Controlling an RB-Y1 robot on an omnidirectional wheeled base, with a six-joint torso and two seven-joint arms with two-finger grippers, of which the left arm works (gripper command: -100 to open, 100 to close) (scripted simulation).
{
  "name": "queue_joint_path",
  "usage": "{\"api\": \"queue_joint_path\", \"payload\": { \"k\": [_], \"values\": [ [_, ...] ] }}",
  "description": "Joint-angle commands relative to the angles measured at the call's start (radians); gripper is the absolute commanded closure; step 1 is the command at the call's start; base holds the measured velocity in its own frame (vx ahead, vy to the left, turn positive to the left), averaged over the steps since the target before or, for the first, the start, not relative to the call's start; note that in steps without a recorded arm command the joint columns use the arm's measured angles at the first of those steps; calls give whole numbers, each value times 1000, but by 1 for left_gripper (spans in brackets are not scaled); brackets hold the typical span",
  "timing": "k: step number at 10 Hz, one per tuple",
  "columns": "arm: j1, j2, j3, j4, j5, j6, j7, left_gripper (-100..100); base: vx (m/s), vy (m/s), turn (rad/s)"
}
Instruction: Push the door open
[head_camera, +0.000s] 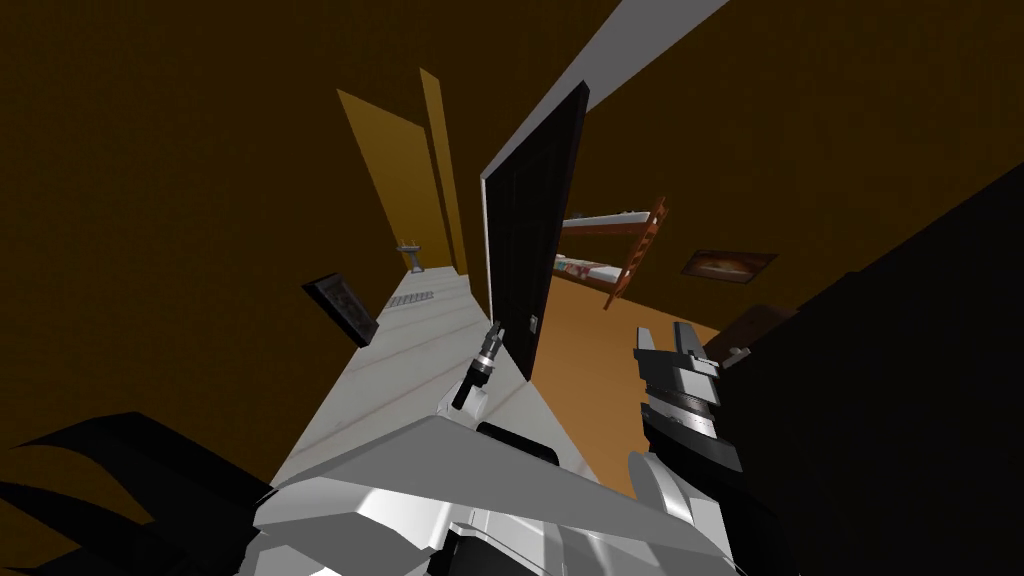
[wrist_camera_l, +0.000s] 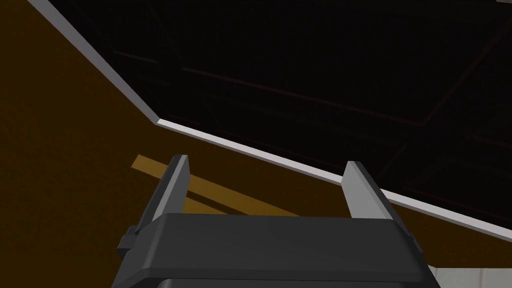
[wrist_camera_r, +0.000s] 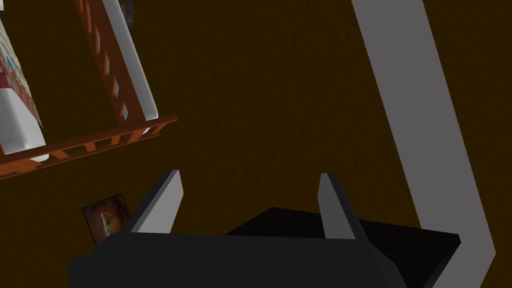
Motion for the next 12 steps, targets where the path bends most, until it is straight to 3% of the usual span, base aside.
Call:
{"api": "queue_joint_path", "payload": {
  "k": [1,12],
  "values": [
    [-17,-3,-10,47,-1,0,-3,-100,77,79,-109],
    [-136,-33,-72,373,-2,-27,-15,-100,67,83,-137]
  ]
}}
